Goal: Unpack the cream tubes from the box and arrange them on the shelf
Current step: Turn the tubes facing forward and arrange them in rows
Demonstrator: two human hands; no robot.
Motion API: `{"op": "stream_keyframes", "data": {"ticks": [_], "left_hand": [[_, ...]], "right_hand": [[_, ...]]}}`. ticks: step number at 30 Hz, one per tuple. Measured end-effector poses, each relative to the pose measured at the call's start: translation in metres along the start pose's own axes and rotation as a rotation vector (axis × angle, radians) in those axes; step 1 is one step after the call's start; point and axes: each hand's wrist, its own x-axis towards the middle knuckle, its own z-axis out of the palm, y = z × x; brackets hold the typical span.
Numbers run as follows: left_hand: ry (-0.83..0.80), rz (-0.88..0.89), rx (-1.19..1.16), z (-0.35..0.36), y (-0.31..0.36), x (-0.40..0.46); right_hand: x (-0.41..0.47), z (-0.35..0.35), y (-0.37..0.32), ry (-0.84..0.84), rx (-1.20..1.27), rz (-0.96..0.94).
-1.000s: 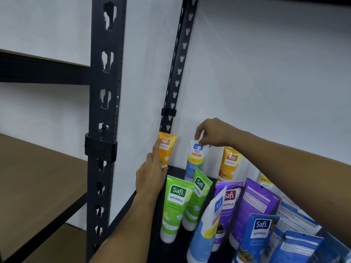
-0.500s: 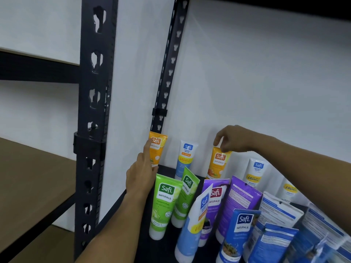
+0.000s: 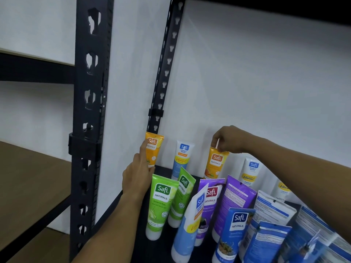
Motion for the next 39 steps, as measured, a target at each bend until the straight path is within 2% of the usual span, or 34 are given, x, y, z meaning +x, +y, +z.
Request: {"op": "stream_keyframes", "data": {"ticks": [17, 24, 29, 33, 39], "left_hand": [[0.01, -0.006, -0.055, 0.0, 0.0, 0.001], [0.062, -0.194, -0.199, -0.021, 0.009, -0.022], [0.107, -0.364, -0.362, -0.063, 0.035, -0.039], [0.07, -0.294, -0.471, -0.095, 0.069, -0.054], [-0.076, -0.115, -0.557, -0.131, 0.099, -0.076]], "right_hand": [[-0.009, 0.004, -0.003, -0.011, 0.003, 0.016], [-0.034, -0.012, -0.017, 0.084, 0.014, 0.007], [-0.068, -0.025, -0.036, 0.078, 0.043, -0.03], [-0.098, -0.034, -0.048, 0.072, 0.092, -0.049], [-0.127, -0.043, -0.071, 0.099, 0.173, -0.084]]}}
